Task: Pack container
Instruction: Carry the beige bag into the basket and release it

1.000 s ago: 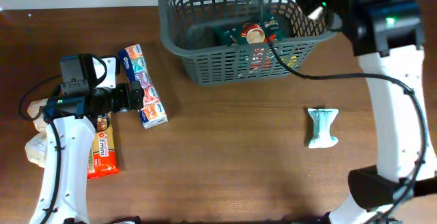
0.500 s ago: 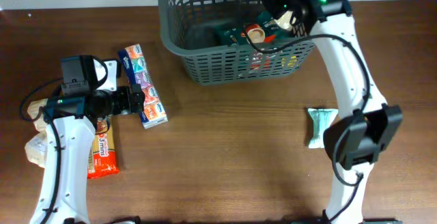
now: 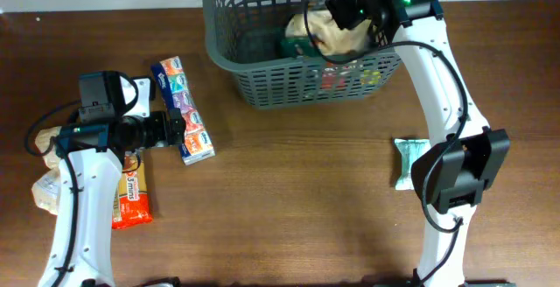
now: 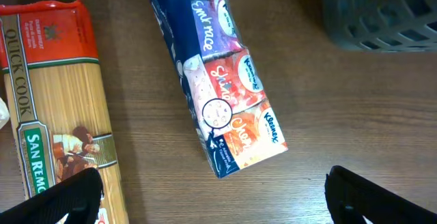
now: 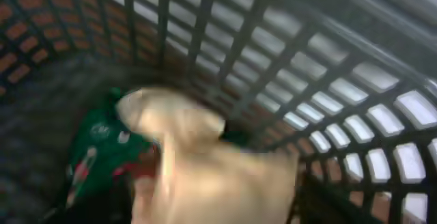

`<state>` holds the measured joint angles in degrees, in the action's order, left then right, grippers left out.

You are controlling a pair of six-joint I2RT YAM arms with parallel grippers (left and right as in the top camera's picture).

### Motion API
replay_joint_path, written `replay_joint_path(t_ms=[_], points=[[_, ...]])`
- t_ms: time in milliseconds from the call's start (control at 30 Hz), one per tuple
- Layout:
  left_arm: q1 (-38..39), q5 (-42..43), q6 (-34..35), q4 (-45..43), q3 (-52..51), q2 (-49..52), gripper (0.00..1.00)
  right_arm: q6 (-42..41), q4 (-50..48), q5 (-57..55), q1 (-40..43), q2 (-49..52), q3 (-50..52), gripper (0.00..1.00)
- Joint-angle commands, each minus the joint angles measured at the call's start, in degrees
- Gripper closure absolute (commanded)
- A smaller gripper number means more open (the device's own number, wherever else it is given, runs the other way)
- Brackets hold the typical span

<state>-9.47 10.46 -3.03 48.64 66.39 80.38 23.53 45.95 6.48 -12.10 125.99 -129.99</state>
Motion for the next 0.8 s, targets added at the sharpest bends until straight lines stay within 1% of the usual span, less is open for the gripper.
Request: replay_joint_path(t_ms=[0, 167, 367, 467, 567, 767], points=[[-0.4, -0.4, -0.9, 0.0, 1.2, 0.3, 0.01, -3.3, 2.7, -2.0, -0.3, -5.9, -2.5, 0.25], [-0.4, -0.4, -0.9, 0.0, 1.2, 0.3, 0.01, -3.3, 8.4, -10.5, -0.7, -14.5, -5.2, 0.25], [-0.4, -0.4, -0.9, -0.3, 1.2, 0.3, 0.01, -1.7, 9.0, -22.3, -0.3, -24.0, -5.2, 0.23], [-0.4, -0.4, -0.9, -0.7, 1.2, 0.3, 0.01, -2.8, 10.4, -22.2, 2.1, -27.2, -5.2, 0.23], [-0.4, -0.4, -0.9, -0.6, 1.2, 0.3, 0.01, -6.8, 14.3, -22.1, 6.1, -29.6, -3.9, 0.23], [-0.4, -0.4, -0.9, -0.6, 1.2, 0.3, 0.01, -14.5, 23.8, -20.0, 12.7, -32.3, 4.3, 0.24]])
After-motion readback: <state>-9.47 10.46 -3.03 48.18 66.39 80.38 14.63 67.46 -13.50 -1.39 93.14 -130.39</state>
